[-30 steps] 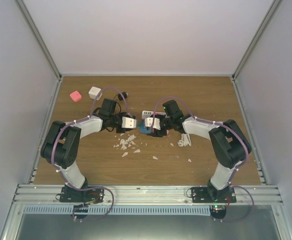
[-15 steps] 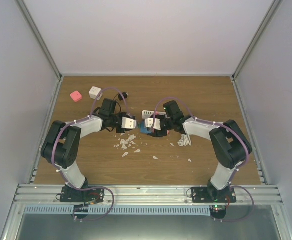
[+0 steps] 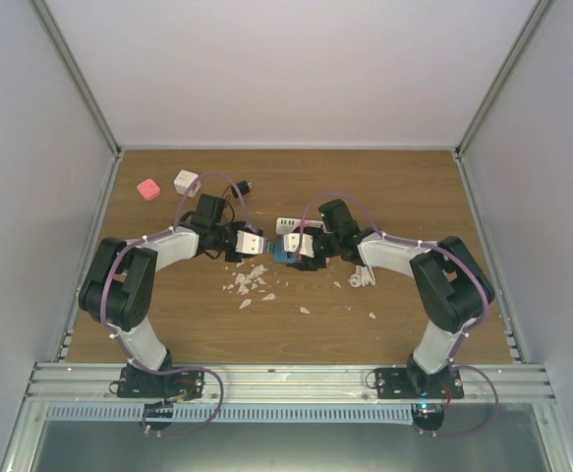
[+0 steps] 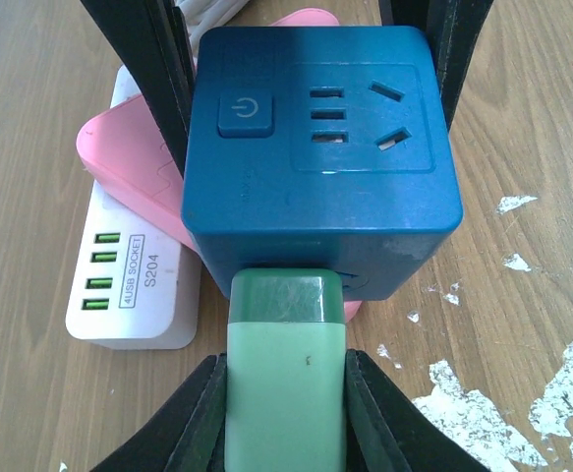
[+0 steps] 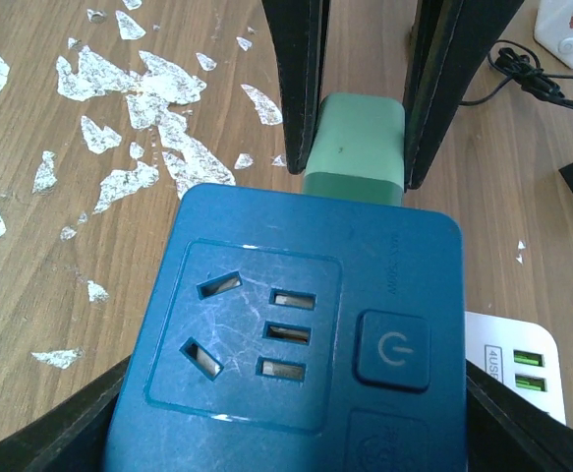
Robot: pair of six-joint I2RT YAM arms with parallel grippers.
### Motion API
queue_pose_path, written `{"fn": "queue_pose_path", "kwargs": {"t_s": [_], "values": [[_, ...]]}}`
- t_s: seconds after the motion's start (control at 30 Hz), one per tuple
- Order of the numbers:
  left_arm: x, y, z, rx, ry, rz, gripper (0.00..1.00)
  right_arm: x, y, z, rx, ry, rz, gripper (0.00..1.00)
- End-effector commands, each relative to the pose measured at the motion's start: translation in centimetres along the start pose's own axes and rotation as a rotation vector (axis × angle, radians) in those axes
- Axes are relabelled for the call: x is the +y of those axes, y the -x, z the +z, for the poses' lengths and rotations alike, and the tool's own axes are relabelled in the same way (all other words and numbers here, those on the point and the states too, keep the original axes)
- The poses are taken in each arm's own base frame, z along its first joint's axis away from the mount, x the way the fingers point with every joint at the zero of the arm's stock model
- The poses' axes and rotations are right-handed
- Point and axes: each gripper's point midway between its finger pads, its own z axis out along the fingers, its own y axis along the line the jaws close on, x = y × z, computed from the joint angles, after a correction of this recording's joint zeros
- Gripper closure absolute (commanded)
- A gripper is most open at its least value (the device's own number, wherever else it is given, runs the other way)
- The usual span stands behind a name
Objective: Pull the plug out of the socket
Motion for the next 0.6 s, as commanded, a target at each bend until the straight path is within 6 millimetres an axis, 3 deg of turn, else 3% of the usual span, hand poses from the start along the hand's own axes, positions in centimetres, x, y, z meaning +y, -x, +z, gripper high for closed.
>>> {"fn": "queue_pose_path", "kwargs": {"t_s": [0.0,0.57], "values": [[1.9,-3.4,-2.0,0.116,0.081,-0.023,0.79,1.8,-2.8,-0.6,0.115,0.032,0.06,0.67],[1.2,-5.7,-3.7,0.19,0.116,-0.08,0.79,2.0,-3.5,-0.5,0.14,0.028,0.108,0.66]]}}
